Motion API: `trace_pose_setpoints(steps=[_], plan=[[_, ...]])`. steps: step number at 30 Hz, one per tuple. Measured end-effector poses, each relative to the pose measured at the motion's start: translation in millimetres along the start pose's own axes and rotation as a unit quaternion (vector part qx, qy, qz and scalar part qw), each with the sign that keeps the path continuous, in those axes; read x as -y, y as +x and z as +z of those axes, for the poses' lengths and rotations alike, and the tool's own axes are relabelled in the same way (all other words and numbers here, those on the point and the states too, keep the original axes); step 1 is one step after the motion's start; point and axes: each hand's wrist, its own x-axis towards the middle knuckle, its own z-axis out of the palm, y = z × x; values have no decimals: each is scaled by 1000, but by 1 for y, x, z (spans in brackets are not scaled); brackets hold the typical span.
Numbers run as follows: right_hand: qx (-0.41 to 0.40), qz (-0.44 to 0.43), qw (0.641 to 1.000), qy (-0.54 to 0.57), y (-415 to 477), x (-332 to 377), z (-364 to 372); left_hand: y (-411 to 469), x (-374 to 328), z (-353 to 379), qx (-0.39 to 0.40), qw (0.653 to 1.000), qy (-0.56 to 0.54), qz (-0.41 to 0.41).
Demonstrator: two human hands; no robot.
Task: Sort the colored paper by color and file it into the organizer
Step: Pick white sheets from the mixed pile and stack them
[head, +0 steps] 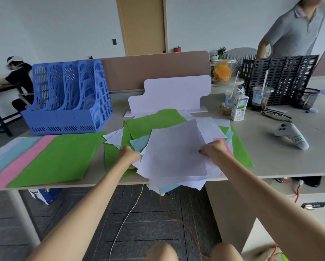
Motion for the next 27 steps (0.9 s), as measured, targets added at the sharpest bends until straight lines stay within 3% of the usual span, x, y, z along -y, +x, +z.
trace_pose_setpoints(steps=[4,8,10,13,16,19,23,27], plan=[[-2,11,1000,2,-4,-3,5,-4,4,-3,17,994,-109,-25],[6,-7,1000,8,-15,0,10,-12,9,-7,165,948,-266,-57],[6,-16,1000,-7,-19,1,13,-16,7,-5,191,930,-305,-66],[18,-36,999,-16,-25,3,12,-23,1,-2,202,947,-248,-20],[14,-70,997,-33,-27,0,9,-18,1,2,150,973,-173,41],[-15,-111,991,-67,-23,-4,6,-16,-2,1,112,971,-197,76],[-66,-112,987,-92,-9,-4,1,-11,-3,4,98,964,-236,72],[-52,-68,996,-3,-5,6,-10,-13,-3,17,130,966,-218,42]])
